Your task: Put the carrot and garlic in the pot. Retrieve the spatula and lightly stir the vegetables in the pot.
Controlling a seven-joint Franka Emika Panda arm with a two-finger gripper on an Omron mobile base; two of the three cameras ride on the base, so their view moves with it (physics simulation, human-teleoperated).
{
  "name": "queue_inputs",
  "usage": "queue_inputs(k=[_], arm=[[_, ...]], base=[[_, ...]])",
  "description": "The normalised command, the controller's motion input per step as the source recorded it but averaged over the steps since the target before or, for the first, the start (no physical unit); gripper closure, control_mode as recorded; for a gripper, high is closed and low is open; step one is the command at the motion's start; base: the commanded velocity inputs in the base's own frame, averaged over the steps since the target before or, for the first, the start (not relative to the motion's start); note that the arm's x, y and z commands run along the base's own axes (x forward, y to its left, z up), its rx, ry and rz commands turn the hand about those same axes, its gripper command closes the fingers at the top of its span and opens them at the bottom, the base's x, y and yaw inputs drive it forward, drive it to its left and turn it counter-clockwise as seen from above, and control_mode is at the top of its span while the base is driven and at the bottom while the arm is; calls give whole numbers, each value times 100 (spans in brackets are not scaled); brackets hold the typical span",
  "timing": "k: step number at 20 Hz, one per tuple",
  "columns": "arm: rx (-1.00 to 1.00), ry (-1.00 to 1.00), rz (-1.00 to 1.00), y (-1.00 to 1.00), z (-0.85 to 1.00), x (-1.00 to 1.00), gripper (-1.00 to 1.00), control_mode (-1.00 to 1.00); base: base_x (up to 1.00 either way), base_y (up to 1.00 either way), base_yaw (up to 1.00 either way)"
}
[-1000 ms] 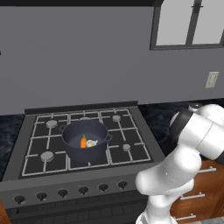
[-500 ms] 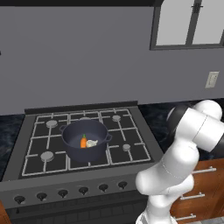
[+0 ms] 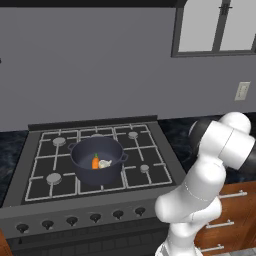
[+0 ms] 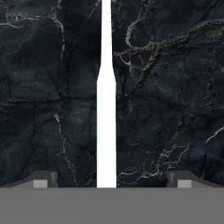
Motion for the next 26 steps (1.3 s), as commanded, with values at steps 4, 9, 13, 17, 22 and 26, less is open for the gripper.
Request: queue_inputs(k=[4,9,13,17,22,26], arm=[[1,3,0,0,-7,0,-100,-100],[3,4,0,0,-4,0,-100,-100],[5,8,0,0,-7,0,-100,-100],[5,6,0,2,-7,-2,-100,-100],[4,4,0,10,-1,-10,-100,-100],[5,0,0,8,-1,-17,-100,-100]], base=[[0,0,0],[0,0,0],[0,0,0],[0,0,0],[0,0,0],[0,0,0]])
